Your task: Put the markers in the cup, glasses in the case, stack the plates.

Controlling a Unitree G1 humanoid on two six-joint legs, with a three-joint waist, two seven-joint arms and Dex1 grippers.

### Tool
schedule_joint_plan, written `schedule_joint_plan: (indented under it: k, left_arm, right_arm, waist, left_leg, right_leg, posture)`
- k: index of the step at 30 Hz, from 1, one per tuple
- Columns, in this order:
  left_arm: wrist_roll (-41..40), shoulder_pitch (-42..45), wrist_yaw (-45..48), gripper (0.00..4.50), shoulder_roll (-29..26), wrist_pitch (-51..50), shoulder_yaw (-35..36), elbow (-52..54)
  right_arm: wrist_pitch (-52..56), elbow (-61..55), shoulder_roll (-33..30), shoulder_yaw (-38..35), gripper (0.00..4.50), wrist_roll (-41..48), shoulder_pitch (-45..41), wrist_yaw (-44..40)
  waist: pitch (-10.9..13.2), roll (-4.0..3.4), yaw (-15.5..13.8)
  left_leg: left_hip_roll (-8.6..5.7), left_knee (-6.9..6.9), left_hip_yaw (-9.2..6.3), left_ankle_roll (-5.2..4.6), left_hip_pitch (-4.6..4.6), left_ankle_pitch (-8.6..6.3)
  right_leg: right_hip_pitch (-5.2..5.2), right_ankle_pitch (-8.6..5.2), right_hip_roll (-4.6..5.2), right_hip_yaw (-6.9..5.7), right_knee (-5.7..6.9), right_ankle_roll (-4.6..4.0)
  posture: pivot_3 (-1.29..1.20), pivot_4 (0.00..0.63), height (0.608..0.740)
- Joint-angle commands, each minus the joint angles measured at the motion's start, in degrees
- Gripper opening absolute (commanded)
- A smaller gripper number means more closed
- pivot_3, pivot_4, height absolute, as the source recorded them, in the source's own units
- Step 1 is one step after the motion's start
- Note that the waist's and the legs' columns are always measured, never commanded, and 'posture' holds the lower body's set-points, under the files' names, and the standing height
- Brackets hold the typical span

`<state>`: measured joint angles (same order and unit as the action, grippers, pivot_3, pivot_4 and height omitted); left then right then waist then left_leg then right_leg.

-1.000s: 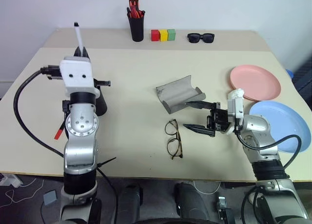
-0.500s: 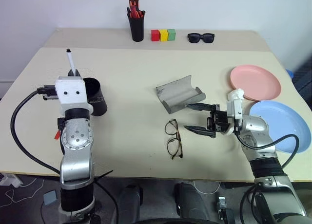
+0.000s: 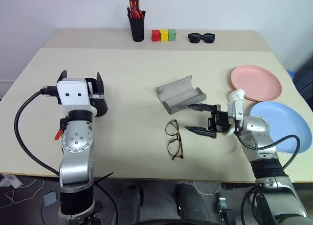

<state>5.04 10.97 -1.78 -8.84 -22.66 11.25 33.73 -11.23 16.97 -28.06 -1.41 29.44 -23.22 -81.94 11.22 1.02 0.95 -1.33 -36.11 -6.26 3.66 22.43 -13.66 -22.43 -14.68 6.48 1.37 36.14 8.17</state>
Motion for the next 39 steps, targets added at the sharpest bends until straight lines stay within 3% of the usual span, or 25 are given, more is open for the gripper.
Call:
schedule_joint_plan:
  k: [1, 6, 10, 15, 18, 21, 24, 29, 33, 39]
  left_arm:
    - [-1.97, -0.16, -1.83, 4.48, 0.01, -4.01, 6.57, 4.10]
    - [-4.88, 0.01, -3.51, 4.48, -0.08, -12.06, 14.76, 6.33]
    - [-9.63, -0.32, -0.24, 4.48, -4.90, -20.71, 24.01, 6.18]
    - [-15.58, -0.97, 8.54, 4.48, -16.63, -31.22, 30.33, 1.99]
    - [-22.19, -1.83, 19.67, 4.48, -27.39, -39.37, 29.09, -3.06]
    - [-26.78, -1.71, 25.03, 4.48, -33.09, -45.05, 28.83, -6.29]
    - [-27.35, -5.21, 35.45, 4.48, -46.68, -44.51, 22.37, -14.00]
    - [-27.42, -5.21, 47.29, 4.48, -59.32, -39.28, 9.87, -24.12]
    - [-25.49, -0.52, 52.11, 4.48, -63.83, -35.00, 1.05, -30.66]
    - [-21.47, 9.44, 55.52, 4.48, -63.36, -32.09, -9.81, -39.49]
  right_arm:
    - [0.04, -1.03, 0.33, -0.53, 3.54, -0.08, -1.85, 0.43]
    - [0.38, -0.06, 1.23, 0.11, 3.54, -0.40, -2.72, 0.38]
    - [0.38, 1.28, 2.14, 0.58, 3.54, -0.91, -3.82, 0.03]
    - [0.34, 2.46, 2.91, 0.84, 3.54, -1.33, -5.15, -0.40]
    - [0.56, 2.27, 3.20, 1.02, 3.54, -1.43, -5.25, -0.55]
    - [0.63, 2.16, 3.35, 1.04, 3.54, -1.55, -5.27, -0.56]
    - [1.06, 1.46, 3.61, 1.14, 3.54, -1.58, -5.35, -0.11]
    - [1.65, 0.28, 3.52, 1.12, 3.54, -1.48, -4.88, 0.56]
    - [3.26, -2.30, 2.39, 0.88, 3.54, -0.59, -2.95, -0.14]
    - [2.68, -6.24, 1.52, 2.75, 3.54, -0.22, 0.63, -4.69]
  waist:
    - [0.00, 0.00, 0.04]
    - [0.00, 0.01, -0.04]
    - [0.00, 0.01, 0.11]
    - [0.01, 0.00, 0.22]
    - [0.01, 0.01, 0.06]
    - [0.02, -0.02, 0.24]
    - [0.07, 0.05, 0.55]
    - [0.11, -0.07, 1.43]
    - [0.13, -0.08, 1.56]
    - [0.13, -0.08, 1.52]
  left_leg:
    - [0.00, 0.00, 0.00, 0.00, 0.00, 0.00]
    - [0.00, -0.01, 0.00, 0.00, 0.00, 0.00]
    - [0.01, 0.01, -0.02, 0.00, 0.00, 0.00]
    - [0.02, 0.01, -0.02, 0.00, -0.01, 0.00]
    - [0.03, 0.02, -0.06, 0.02, -0.01, 0.01]
    - [0.02, 0.03, -0.04, 0.03, 0.00, 0.01]
    - [0.10, 0.13, -0.05, 0.04, 0.00, 0.01]
    - [0.15, 0.30, -0.04, 0.07, -0.01, 0.03]
    - [0.17, 0.49, -0.03, 0.15, 0.01, 0.07]
    - [0.17, 0.70, -0.01, 0.18, 0.01, 0.10]
  right_leg:
    - [0.00, 0.00, 0.00, 0.00, 0.00, 0.00]
    - [0.02, 0.00, 0.00, 0.00, -0.01, 0.00]
    - [0.00, 0.00, -0.02, -0.02, 0.00, 0.00]
    - [-0.02, 0.00, -0.03, -0.02, 0.02, -0.01]
    - [-0.01, -0.01, -0.04, -0.07, 0.03, -0.02]
    - [0.01, -0.01, -0.04, -0.06, -0.01, -0.02]
    - [-0.12, -0.01, -0.11, -0.05, 0.05, -0.04]
    - [-0.22, -0.06, -0.16, -0.03, 0.07, -0.20]
    - [-0.34, -0.05, -0.17, -0.01, 0.06, -0.19]
    - [-0.42, -0.05, -0.17, -0.02, 0.06, -0.19]
  posture:
    - [0.00, 0.150, 0.740]
    - [0.00, 0.150, 0.740]
    - [0.00, 0.150, 0.740]
    - [0.00, 0.150, 0.740]
    - [0.00, 0.150, 0.740]
    - [0.00, 0.150, 0.740]
    - [0.00, 0.150, 0.740]
    - [0.00, 0.150, 0.740]
    - [0.00, 0.150, 0.740]
    - [0.00, 0.150, 0.740]
